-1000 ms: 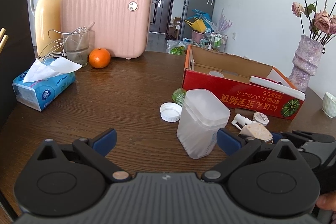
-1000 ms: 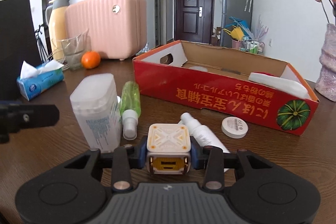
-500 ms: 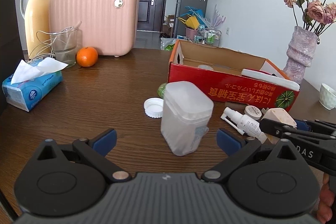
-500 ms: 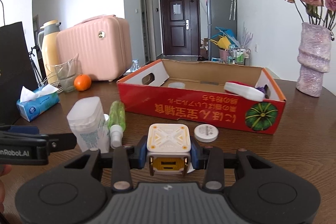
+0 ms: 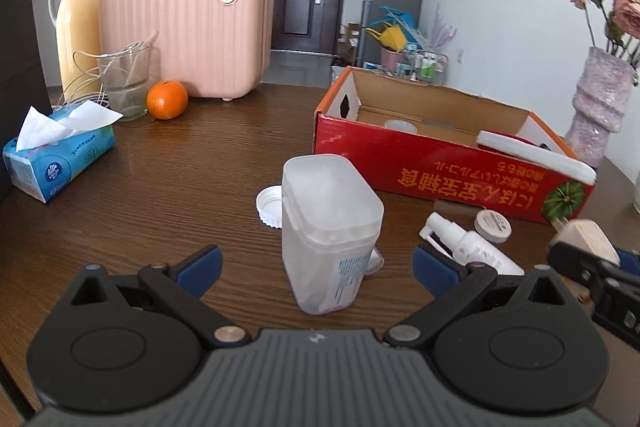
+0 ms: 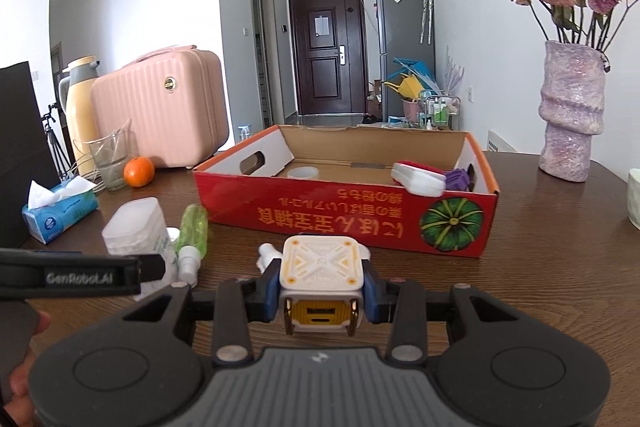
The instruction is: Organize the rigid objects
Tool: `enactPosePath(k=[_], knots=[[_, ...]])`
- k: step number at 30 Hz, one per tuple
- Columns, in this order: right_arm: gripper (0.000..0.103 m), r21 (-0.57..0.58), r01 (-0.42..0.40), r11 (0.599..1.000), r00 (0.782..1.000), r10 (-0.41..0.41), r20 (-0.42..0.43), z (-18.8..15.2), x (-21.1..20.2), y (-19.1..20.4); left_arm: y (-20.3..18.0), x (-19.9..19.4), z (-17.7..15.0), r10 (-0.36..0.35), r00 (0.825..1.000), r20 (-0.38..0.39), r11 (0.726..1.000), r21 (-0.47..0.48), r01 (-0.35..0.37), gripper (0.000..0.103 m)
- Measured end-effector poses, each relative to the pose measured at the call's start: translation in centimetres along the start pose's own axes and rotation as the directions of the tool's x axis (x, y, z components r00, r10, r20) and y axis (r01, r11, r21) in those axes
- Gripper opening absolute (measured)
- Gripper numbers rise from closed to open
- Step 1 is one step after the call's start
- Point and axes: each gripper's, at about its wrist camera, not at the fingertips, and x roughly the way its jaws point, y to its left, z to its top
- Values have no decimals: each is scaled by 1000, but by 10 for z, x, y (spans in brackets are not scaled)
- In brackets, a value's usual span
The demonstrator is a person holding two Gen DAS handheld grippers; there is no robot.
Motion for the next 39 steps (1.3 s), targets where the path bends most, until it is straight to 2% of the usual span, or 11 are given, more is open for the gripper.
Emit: enactPosePath(k=[5, 12, 17, 19, 20, 22, 28, 39], knots=[[38, 10, 9, 1000, 1000, -9, -5, -1, 1, -8, -2, 12, 5, 58, 998, -1, 998, -36, -58, 103], [38, 3, 12, 1000, 1000, -12, -9, -2, 2, -5, 1, 21, 10, 52, 999, 8, 997, -53, -52, 100], [38, -6, 18, 1000, 1000, -18, -17, -4, 5, -2, 3, 26, 9, 37, 999, -17, 999, -34, -37, 81], [38, -11, 17, 1000, 1000, -17, -17, -4, 5, -1, 2, 28, 9, 21, 999, -37, 1000, -21, -22, 58], [38, -14, 17, 1000, 1000, -17, -16, -5, 5, -1, 2, 30, 8, 7, 999, -47, 1000, -20, -8, 50], [38, -18, 16, 1000, 1000, -16, -12, -5, 4, 0, 3, 28, 8, 26, 998, -50, 1000, -6, -26, 43], [38, -24, 11, 1000, 1000, -11, -3, -6, 1, 1, 13, 21, 9, 43, 998, -43, 999, -6, -43, 42], [38, -29, 3, 1000, 1000, -3, 22, -5, -6, 3, 19, -7, 11, 45, 998, 44, 999, -5, -45, 42]])
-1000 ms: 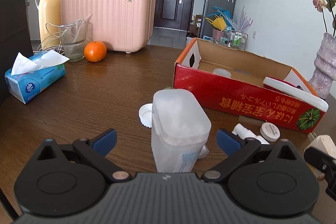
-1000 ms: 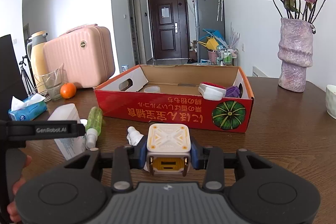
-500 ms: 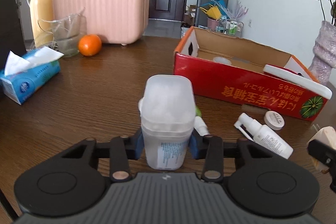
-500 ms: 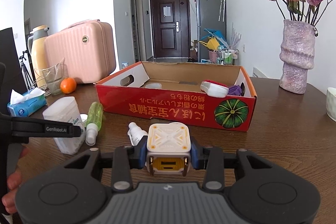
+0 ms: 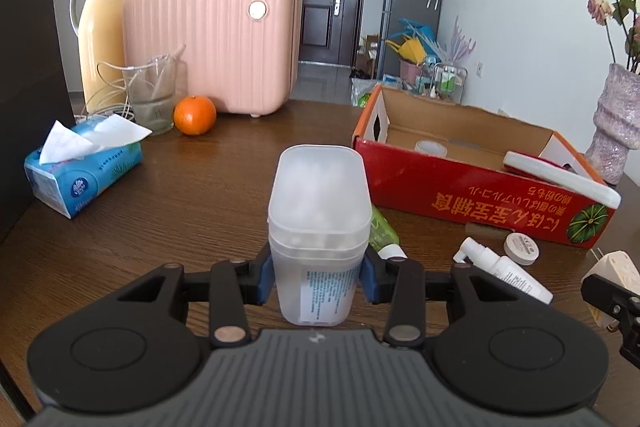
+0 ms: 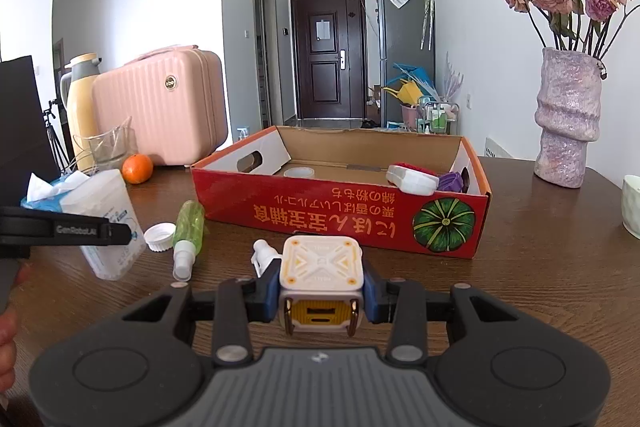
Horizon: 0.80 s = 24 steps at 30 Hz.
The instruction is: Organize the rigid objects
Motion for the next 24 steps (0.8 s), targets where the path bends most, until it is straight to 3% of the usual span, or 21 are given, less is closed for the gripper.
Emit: enactPosePath(k=[9, 24], knots=[[38, 1, 1, 1000, 999, -2, 35, 2, -11, 2, -13, -29, -6, -42, 997, 59, 998, 56, 38, 42], [38, 6, 19, 1000, 996, -19, 84, 15, -19, 4, -35, -43, 6, -104, 991, 84, 992, 79, 97, 42]])
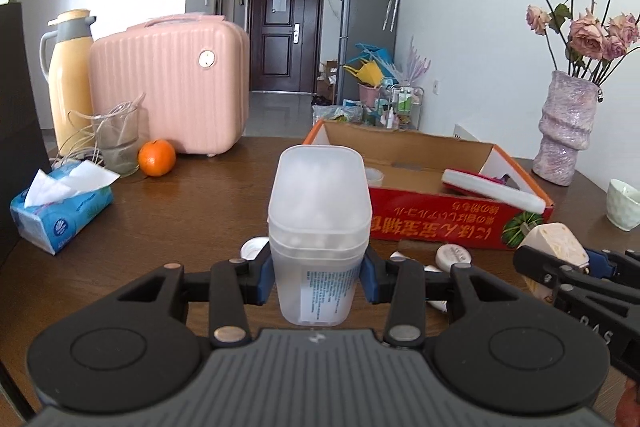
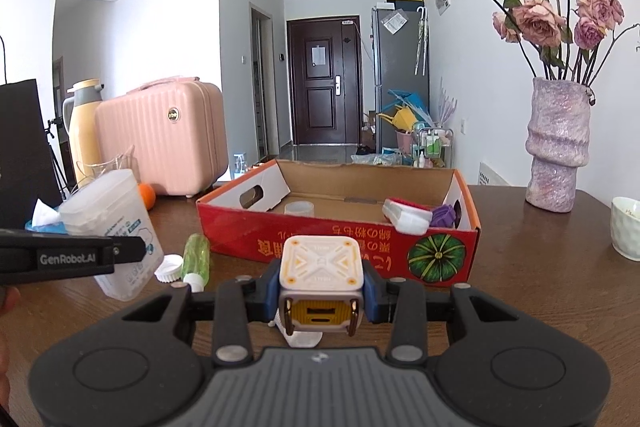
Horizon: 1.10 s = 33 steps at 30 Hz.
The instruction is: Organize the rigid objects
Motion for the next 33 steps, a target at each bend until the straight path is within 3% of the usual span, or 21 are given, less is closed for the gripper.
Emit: enactPosePath(k=[24, 33], knots=[[38, 40, 27, 999, 997, -29, 65, 45, 49, -5, -31, 37, 60, -36, 996, 80, 998, -52, 40, 42], [38, 48, 35, 998, 998, -37, 49, 54, 79, -11, -36, 73, 71, -43, 997, 57, 996, -74, 47, 42]])
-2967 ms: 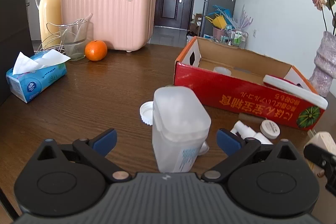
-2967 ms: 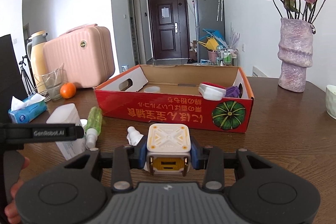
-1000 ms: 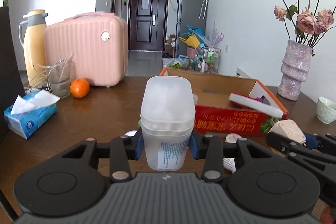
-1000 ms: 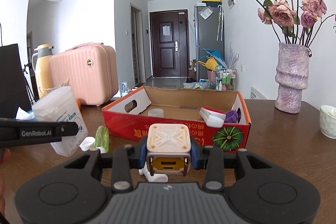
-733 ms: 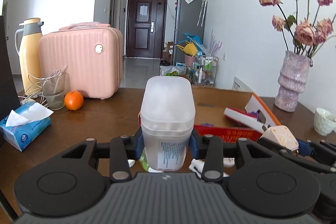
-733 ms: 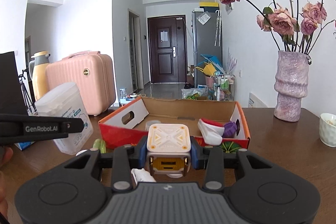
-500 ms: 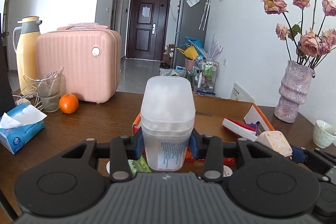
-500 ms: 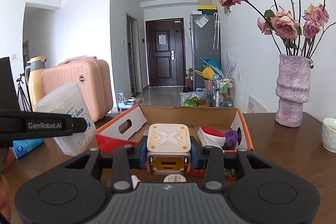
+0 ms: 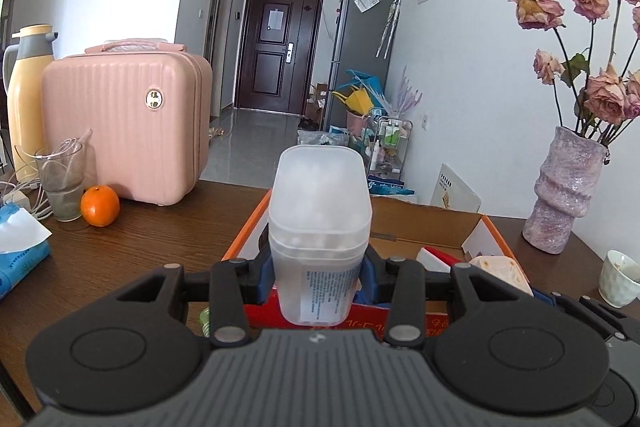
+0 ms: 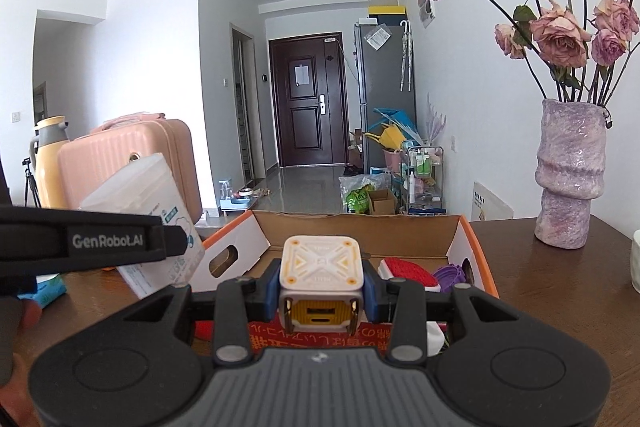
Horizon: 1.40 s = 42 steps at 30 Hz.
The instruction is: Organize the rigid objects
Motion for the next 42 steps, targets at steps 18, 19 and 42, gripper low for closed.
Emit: enactPosePath(k=[18, 19, 42], knots=[[38, -14, 29, 999, 999, -29, -44, 8, 50, 5, 2, 58, 15, 9, 1000, -27, 1000, 4, -9, 42], [38, -15, 30, 999, 998, -31, -46, 8, 53, 5, 2, 61, 16, 9, 1000, -28, 1000, 6, -9, 42], [38, -39, 97, 995, 989, -101, -111, 14, 108, 8, 5, 122, 28, -14, 997, -70, 998, 60, 19, 42]])
